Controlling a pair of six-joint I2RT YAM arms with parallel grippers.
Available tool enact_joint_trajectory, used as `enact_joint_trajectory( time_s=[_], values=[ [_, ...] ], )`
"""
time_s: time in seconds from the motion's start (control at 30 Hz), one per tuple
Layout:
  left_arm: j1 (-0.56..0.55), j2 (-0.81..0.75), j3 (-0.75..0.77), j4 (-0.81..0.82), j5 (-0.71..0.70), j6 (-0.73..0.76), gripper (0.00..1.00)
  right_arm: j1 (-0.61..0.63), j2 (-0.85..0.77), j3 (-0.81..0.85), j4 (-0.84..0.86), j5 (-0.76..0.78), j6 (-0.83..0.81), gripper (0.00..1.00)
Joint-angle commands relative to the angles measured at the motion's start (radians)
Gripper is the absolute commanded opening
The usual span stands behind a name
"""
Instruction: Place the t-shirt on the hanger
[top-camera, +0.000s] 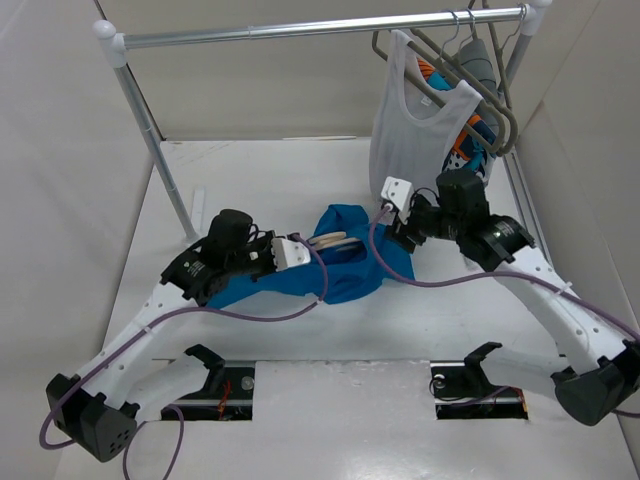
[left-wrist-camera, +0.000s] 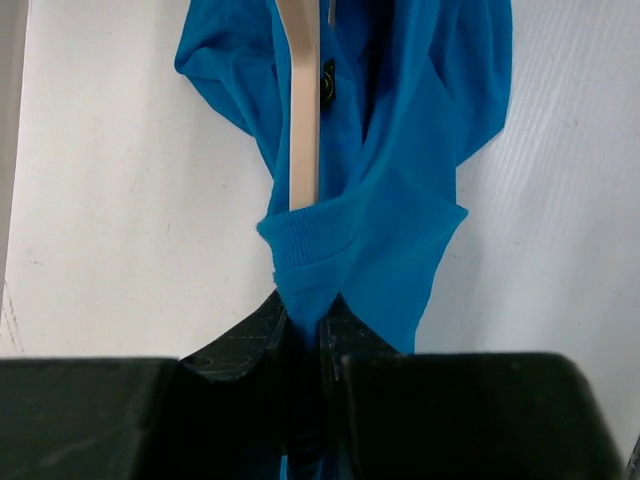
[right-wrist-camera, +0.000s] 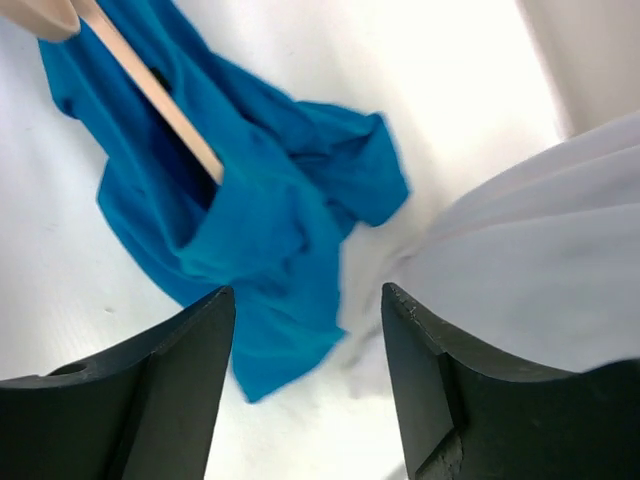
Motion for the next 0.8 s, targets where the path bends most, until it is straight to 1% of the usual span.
enact_joint_trajectory(
  time_s=[0.0, 0.03, 0.07, 0.1, 0.17, 0.27, 0.3, 0.4, 0.47, 0.5, 0.6, 0.63, 0.73, 0.77],
  values=[
    [0.003, -0.031, 0.016, 0.034, 0.05, -0.009, 0.0, -0.023, -0.028, 0.123, -0.084, -0.103, -0.159, 0.65],
    [0.003, -0.021, 0.016, 0.034, 0.05, -0.009, 0.0, -0.023, -0.019, 0.152, -0.085, -0.138, -0.193, 0.65],
    [0.003, -0.021, 0.016, 0.034, 0.06, -0.009, 0.0, -0.012, -0.007, 0.152, -0.085, -0.19, -0.193, 0.63],
    [0.003, -0.021, 0.026, 0.034, 0.06, -0.009, 0.0, 0.002, 0.004, 0.152, -0.059, -0.212, -0.205, 0.63],
    [0.003, -0.021, 0.035, 0.045, 0.083, -0.009, 0.0, 0.058, 0.044, 0.143, -0.022, -0.256, -0.206, 0.59],
    [0.013, -0.021, 0.044, 0.055, 0.093, -0.021, 0.0, 0.12, 0.108, 0.123, 0.033, -0.312, -0.242, 0.59],
    [0.023, -0.021, 0.055, 0.055, 0.122, -0.033, 0.0, 0.131, 0.122, 0.109, 0.049, -0.345, -0.242, 0.59],
    [0.037, -0.03, 0.064, 0.055, 0.17, -0.058, 0.0, 0.14, 0.156, 0.082, 0.122, -0.39, -0.252, 0.59],
    [0.037, -0.039, 0.064, 0.055, 0.184, -0.058, 0.0, 0.14, 0.188, 0.068, 0.205, -0.424, -0.252, 0.59],
    [0.037, -0.048, 0.064, 0.055, 0.184, -0.067, 0.0, 0.14, 0.2, 0.057, 0.231, -0.424, -0.226, 0.59],
    [0.037, -0.068, 0.055, 0.066, 0.195, -0.077, 0.0, 0.149, 0.269, 0.057, 0.271, -0.435, -0.216, 0.54],
    [0.037, -0.068, 0.055, 0.066, 0.195, -0.077, 0.0, 0.158, 0.286, 0.057, 0.271, -0.435, -0.216, 0.48],
    [0.037, -0.077, 0.055, 0.057, 0.195, -0.077, 0.0, 0.158, 0.318, 0.045, 0.299, -0.39, -0.17, 0.33],
    [0.037, -0.077, 0.055, 0.057, 0.205, -0.077, 0.0, 0.158, 0.318, 0.034, 0.314, -0.361, -0.16, 0.21]
  ],
)
